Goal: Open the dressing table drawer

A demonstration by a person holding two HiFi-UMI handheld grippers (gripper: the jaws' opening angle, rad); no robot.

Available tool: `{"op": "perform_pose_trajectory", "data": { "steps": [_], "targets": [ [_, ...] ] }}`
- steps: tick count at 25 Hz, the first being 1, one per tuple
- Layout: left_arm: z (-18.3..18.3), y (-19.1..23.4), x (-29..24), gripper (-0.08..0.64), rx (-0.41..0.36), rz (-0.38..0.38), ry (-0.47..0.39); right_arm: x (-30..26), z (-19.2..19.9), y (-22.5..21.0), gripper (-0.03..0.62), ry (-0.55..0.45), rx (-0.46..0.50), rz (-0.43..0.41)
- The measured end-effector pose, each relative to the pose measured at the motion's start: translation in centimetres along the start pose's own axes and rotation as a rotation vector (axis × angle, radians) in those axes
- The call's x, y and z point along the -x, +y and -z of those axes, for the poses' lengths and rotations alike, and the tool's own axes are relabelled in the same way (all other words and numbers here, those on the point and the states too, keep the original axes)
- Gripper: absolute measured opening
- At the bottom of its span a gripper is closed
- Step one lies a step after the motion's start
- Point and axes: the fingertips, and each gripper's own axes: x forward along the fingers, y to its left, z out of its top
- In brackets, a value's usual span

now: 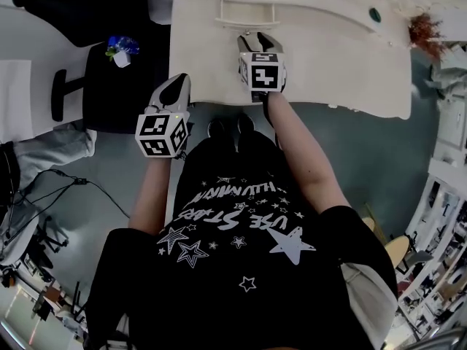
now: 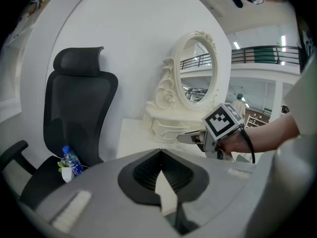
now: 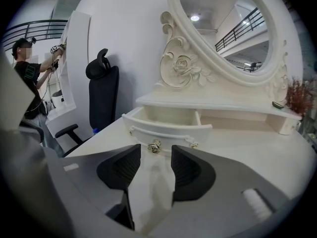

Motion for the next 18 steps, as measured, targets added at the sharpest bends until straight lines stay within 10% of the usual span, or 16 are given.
{"op": "perform_pose_trajectory", "data": {
  "steps": [18],
  "targets": [
    [1.4,-8.4,1.0,0.000,-0.065,0.063,-0.033,14.0,2.8,-6.8,0.212,-0.137,-0.082,0.078]
  ]
}}
